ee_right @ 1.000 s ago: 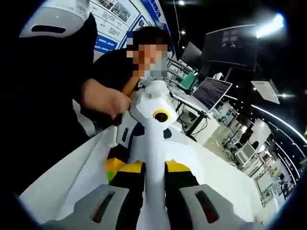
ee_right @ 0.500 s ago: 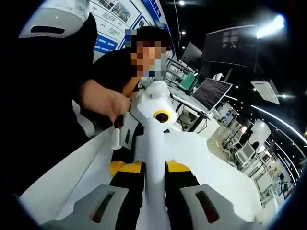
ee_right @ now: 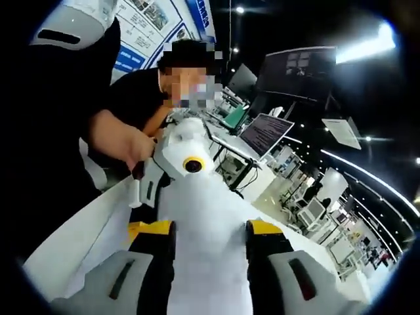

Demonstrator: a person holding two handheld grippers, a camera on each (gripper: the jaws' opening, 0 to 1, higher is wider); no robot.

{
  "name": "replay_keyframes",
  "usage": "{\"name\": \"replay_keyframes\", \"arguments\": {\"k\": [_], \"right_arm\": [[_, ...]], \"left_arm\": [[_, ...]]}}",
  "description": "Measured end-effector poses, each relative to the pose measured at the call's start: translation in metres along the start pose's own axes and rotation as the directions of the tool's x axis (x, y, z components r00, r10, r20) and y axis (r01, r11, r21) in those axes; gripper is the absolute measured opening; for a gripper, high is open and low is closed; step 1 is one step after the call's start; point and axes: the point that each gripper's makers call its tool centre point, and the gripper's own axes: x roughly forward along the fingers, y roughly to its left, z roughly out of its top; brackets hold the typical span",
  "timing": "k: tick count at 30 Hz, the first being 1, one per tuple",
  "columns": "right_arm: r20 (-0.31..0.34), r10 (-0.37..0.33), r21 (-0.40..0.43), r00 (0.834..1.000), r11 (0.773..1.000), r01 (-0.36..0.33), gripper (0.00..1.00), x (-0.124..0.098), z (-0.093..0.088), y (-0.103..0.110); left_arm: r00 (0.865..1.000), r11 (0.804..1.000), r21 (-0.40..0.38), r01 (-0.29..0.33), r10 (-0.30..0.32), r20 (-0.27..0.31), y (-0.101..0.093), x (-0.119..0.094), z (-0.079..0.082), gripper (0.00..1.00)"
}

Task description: Organize the stack of printing papers by aligning and flattening the scattered papers on the table

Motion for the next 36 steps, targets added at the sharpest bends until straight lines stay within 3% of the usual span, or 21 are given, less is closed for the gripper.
{"name": "replay_keyframes", "arguments": {"k": [3, 7, 20, 27, 36], "right_arm": [[0.02, -0.043, 0.005, 0.999, 0.999, 0.043, 0.44, -0.003, 0.007, -0.01], [0.009, -0.098, 0.023, 0.995, 0.995, 0.098, 0.53, -0.003, 0.006, -0.023], [0.048, -0.155, 0.112, 0.987, 0.983, 0.149, 0.49, -0.016, 0.007, -0.026], [0.045, -0.237, 0.19, 0.97, 0.956, 0.224, 0.49, -0.036, -0.003, -0.031], [0.012, -0.278, 0.264, 0.961, 0.927, 0.265, 0.48, -0.057, -0.02, -0.028]], "left_arm": [[1.0, 1.0, 0.027, -0.012, 0.013, -0.011, -0.002, 0.0, -0.001, 0.06], [0.999, 0.99, 0.136, -0.033, 0.037, -0.027, -0.005, -0.001, -0.001, 0.06], [0.999, 0.997, 0.074, -0.038, 0.036, 0.027, -0.003, -0.009, 0.007, 0.06], [0.999, 0.997, 0.063, -0.041, 0.039, 0.035, -0.003, -0.011, 0.003, 0.06], [0.998, 0.997, 0.054, -0.053, 0.05, 0.045, 0.003, -0.018, 0.004, 0.06]]}}
